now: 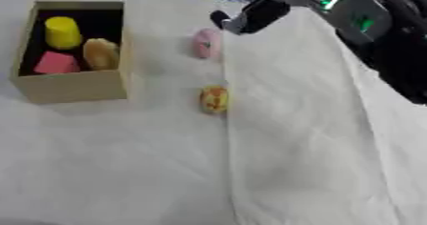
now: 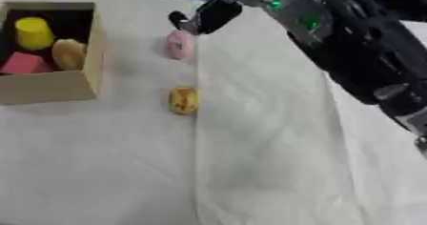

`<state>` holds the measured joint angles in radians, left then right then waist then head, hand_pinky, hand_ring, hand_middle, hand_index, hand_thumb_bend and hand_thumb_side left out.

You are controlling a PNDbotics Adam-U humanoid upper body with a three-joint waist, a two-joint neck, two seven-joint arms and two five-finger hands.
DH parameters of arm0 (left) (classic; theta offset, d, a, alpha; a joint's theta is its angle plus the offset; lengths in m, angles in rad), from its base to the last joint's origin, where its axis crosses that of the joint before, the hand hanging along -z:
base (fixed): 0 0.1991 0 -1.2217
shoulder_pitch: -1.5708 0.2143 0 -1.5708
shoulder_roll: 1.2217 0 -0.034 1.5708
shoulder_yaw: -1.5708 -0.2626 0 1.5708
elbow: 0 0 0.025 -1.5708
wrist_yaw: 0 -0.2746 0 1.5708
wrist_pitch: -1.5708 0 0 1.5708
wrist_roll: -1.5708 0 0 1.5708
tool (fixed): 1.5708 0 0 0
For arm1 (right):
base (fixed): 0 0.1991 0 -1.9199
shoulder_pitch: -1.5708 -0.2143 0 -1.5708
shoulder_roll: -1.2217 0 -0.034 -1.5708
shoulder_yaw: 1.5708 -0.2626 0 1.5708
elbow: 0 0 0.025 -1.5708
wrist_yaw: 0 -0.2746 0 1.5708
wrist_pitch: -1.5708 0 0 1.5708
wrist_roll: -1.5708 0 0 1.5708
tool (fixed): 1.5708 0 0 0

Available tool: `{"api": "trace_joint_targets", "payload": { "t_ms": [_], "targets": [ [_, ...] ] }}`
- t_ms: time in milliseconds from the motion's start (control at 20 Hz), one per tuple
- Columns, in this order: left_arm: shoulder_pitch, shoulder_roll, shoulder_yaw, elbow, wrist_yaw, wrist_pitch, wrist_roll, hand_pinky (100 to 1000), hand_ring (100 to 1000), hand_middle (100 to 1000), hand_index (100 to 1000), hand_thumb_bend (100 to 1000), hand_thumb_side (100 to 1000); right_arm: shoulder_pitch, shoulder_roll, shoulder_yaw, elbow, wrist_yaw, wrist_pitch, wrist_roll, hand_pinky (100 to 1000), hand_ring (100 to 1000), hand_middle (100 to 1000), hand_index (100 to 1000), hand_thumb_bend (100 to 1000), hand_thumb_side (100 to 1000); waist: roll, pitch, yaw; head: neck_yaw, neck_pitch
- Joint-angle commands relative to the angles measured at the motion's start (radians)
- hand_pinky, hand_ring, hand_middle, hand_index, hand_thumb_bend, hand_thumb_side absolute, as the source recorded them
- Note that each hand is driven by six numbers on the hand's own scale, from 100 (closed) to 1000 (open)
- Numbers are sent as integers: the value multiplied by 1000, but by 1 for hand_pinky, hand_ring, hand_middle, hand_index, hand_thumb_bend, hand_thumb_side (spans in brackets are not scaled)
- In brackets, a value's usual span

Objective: Pick up objects on the table and place them in the box.

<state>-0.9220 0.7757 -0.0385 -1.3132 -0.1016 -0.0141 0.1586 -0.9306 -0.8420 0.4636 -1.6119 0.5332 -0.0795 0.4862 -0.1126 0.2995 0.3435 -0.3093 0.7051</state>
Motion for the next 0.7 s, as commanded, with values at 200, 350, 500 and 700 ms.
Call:
{"api": "trace_joint_targets", "payload": {
  "t_ms": [200,350,500,700],
  "targets": [
    [-9,29,11,-8,5,0,4,821,778,771,903,655,810,22,-40,8,-37,-24,12,-2,894,887,815,872,142,474,19,-10,-4,2,16],
    [-8,26,11,-6,5,-1,2,821,778,775,903,654,811,44,-42,18,-50,-36,15,4,893,885,811,872,134,490,22,-4,-5,4,20],
    [-7,22,10,-4,5,-1,0,822,778,778,903,652,812,62,-43,29,-62,-47,16,16,892,884,811,873,128,506,25,-1,-6,2,25],
    [-4,19,8,-2,4,-2,-3,822,778,779,903,649,813,79,-37,39,-52,-52,17,27,892,884,809,884,131,516,29,2,-7,-1,28]
  ]
}}
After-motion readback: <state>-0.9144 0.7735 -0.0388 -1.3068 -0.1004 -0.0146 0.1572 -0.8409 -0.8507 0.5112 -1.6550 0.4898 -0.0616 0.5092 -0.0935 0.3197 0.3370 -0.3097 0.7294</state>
